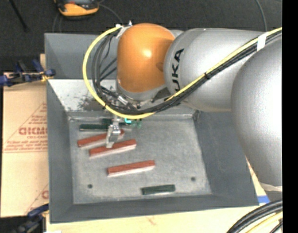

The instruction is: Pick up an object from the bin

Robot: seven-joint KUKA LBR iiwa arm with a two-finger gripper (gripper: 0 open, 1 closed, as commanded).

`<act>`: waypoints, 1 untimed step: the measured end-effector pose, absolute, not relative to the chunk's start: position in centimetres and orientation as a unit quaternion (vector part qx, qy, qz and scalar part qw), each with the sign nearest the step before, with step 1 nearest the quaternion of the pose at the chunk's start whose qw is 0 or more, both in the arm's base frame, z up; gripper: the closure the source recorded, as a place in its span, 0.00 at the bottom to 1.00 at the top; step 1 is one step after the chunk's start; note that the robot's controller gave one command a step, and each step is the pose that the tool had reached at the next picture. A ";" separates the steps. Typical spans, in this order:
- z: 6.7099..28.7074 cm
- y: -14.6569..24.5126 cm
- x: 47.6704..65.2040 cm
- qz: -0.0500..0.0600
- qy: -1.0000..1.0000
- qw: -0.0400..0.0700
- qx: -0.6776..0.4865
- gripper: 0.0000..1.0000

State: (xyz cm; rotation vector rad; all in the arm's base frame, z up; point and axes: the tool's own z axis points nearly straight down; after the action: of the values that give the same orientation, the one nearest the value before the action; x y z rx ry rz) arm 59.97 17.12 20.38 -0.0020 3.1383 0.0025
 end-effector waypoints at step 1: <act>17.2 16.9 59.7 0.001 1.000 0.007 -0.015 0.00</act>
Offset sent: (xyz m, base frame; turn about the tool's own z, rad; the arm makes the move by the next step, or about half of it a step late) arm 0.0150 -0.0187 -0.1338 -0.0150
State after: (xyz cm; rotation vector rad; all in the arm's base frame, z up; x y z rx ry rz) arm 59.69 16.94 17.17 -0.0456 3.1273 0.0043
